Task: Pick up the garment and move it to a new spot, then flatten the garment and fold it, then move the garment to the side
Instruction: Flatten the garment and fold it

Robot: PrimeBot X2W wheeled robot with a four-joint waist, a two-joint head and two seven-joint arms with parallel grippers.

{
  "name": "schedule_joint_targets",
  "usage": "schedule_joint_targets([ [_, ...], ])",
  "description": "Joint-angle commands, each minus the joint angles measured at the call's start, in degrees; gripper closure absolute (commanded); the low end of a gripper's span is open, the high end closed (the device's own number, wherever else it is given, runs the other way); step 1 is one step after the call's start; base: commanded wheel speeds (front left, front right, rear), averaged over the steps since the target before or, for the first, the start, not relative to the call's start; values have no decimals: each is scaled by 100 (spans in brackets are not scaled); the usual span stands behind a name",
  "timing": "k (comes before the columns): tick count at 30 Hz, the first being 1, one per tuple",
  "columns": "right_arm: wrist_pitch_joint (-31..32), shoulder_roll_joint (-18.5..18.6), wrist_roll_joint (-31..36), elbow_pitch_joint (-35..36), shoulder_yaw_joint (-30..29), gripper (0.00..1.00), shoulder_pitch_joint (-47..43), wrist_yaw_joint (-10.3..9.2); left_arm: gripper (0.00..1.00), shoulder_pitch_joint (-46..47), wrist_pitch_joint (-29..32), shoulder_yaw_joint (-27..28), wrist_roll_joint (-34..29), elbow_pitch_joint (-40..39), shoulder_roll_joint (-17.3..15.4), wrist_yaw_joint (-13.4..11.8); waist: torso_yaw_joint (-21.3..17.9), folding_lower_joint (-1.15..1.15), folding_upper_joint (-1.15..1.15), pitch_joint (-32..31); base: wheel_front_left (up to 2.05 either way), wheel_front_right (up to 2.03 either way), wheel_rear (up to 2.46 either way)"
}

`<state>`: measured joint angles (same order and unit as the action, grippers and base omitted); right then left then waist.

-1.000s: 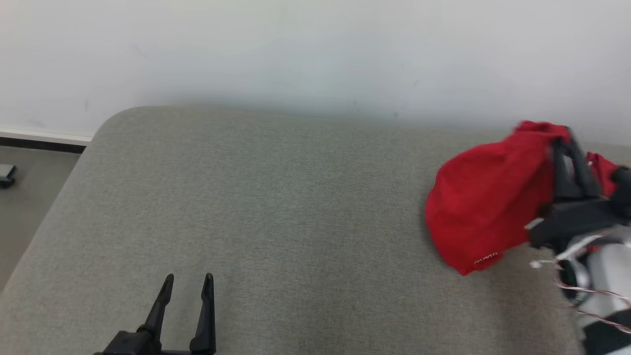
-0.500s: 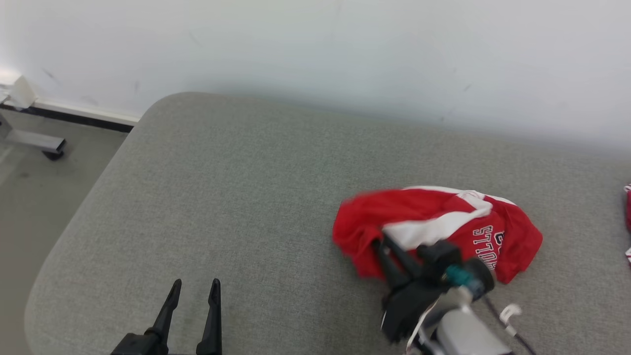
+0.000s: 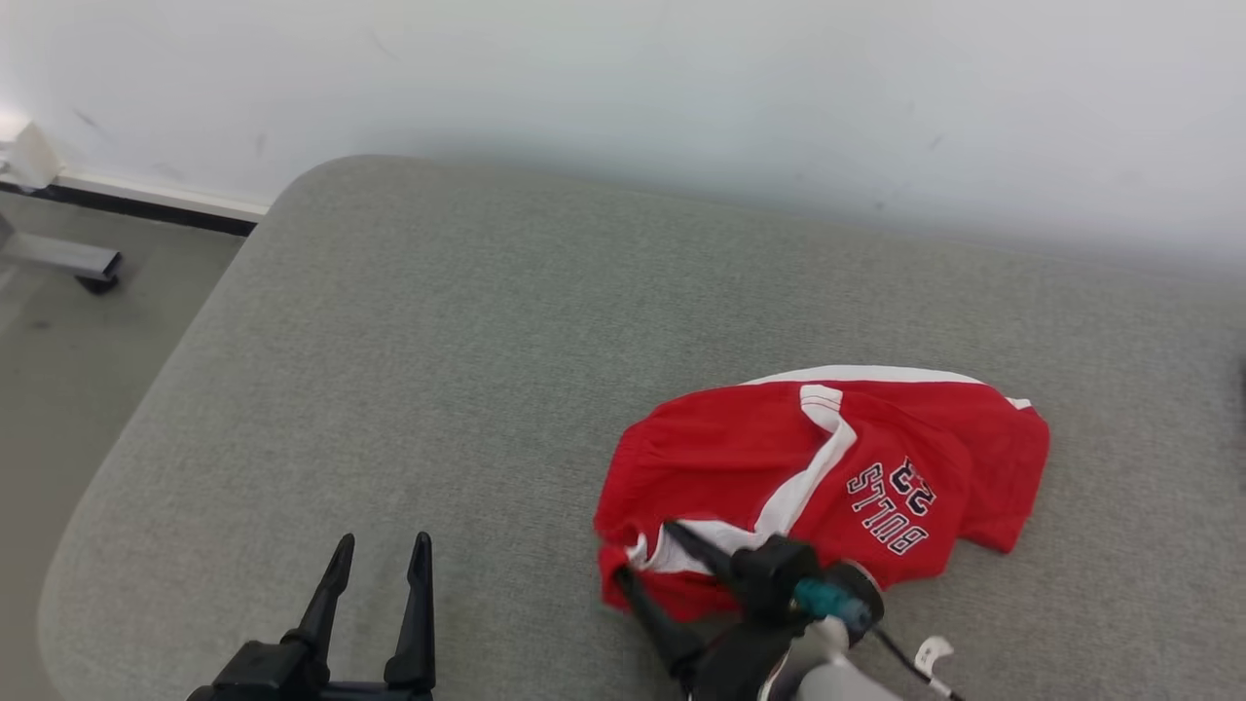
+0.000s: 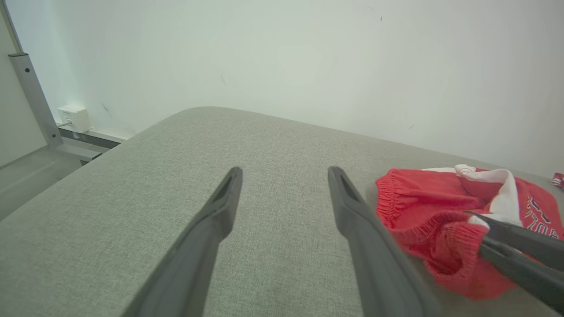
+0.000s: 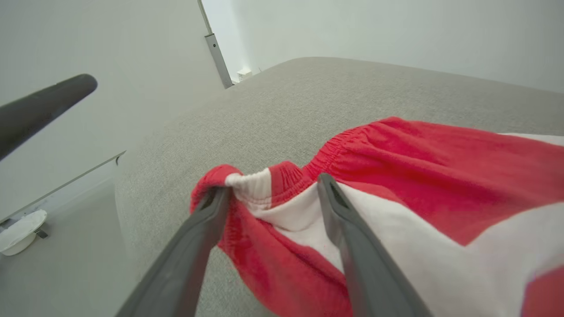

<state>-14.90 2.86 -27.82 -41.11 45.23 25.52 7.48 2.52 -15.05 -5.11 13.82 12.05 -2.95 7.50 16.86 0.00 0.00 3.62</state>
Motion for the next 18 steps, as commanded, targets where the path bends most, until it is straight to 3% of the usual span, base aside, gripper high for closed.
schedule_joint_targets([
  [1, -34, 5, 27, 47, -140, 0, 103, 0, 0, 1, -17, 34, 9, -12, 7, -17, -127, 0, 0, -33, 0, 0, 0],
  [7, -33, 25, 477, 304, -893, 0, -15, 0, 0, -155, -17, 160, -27, -65, 6, -39, -462, 0, 0, -163, 0, 0, 0],
  [18, -34, 463, 807, 897, -1361, 0, -586, 0, 0, -241, -17, 276, -83, -146, 6, -20, -848, 0, 0, -224, 0, 0, 0],
])
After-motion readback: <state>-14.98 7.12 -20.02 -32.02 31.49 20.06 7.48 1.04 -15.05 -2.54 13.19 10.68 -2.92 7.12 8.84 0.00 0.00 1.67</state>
